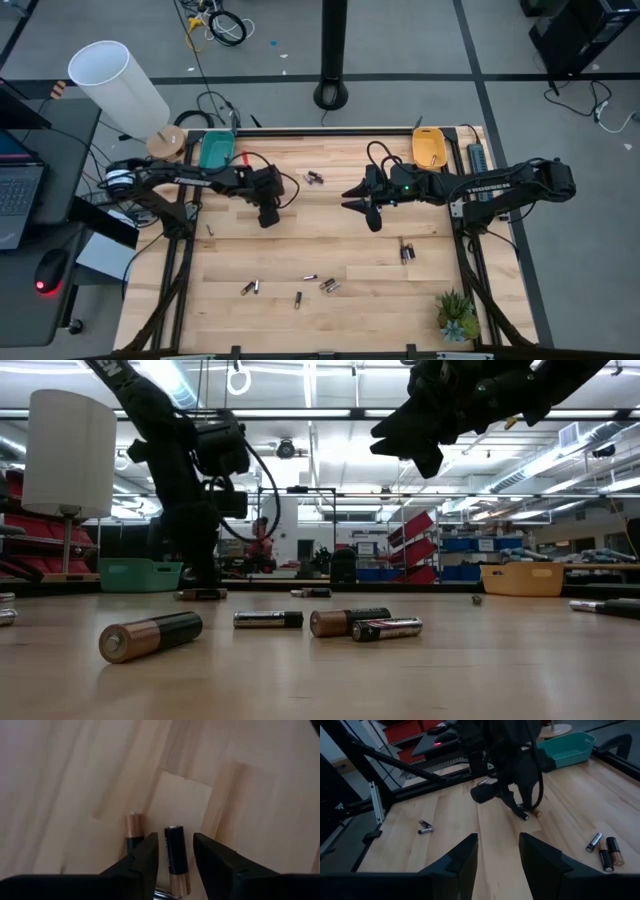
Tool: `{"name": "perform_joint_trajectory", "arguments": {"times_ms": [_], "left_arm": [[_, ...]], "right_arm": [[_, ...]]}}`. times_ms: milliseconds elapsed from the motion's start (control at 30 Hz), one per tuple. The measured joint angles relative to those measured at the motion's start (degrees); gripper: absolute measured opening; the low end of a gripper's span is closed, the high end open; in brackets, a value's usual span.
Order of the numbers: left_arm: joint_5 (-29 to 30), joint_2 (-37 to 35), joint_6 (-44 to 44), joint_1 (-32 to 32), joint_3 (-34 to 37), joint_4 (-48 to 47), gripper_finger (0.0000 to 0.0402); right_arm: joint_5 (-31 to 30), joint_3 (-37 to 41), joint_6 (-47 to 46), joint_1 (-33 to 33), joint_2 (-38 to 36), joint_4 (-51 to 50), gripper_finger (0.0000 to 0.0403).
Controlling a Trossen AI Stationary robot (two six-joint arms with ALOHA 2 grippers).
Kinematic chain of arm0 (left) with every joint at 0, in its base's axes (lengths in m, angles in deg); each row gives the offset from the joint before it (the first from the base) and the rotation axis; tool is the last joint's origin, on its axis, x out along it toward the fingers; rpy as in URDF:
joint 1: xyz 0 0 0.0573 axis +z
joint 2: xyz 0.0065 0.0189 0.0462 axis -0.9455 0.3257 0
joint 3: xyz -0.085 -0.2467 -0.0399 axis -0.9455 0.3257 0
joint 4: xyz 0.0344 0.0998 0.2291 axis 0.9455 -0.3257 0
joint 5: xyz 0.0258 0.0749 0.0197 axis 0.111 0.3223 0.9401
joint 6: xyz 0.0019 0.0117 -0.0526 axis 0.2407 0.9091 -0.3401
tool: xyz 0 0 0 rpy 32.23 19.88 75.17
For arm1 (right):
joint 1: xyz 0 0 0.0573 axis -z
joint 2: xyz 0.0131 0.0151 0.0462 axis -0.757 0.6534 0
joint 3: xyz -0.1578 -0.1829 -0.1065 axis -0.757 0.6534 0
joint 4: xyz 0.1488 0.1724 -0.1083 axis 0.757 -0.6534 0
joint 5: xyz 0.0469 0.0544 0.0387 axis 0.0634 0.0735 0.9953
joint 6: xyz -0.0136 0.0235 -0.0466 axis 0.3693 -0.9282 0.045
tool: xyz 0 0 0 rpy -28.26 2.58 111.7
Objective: Sort batteries
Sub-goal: Put the black battery into the blue bin
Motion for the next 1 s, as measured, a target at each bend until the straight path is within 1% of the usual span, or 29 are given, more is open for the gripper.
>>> {"name": "perform_joint_trajectory", "arguments": {"times_ms": [233,400,533,700,900,1000], "left_arm": [[0.03,4.54,-2.94,-0.02,-0.2,1.68,0.0106],[0.93,4.8,-2.87,-0.03,-0.24,1.74,0.005],[0.3,4.8,-2.96,-0.02,-0.22,2.16,0.005],[1.15,2.06,-4.63,-0.02,-0.17,1.89,0.005],[1.08,-4.0,-7.86,0.0,-0.72,3.05,0.005],[-0.28,-7.21,-12.03,0.0,-0.71,7.25,0.005]], "right_arm": [[-0.46,-0.03,-1.06,0.0,0.0,0.35,0.0153],[-0.63,-0.03,-1.09,0.0,0.0,0.36,0.0153],[-0.63,-0.03,-1.09,0.0,0.0,0.34,0.0153],[-0.63,-0.03,-1.05,0.55,0.0,0.32,0.0153],[-0.46,-0.03,-0.52,2.53,0.0,0.29,0.0153],[0.48,-0.03,0.5,3.32,0.24,0.36,0.0153]]}}
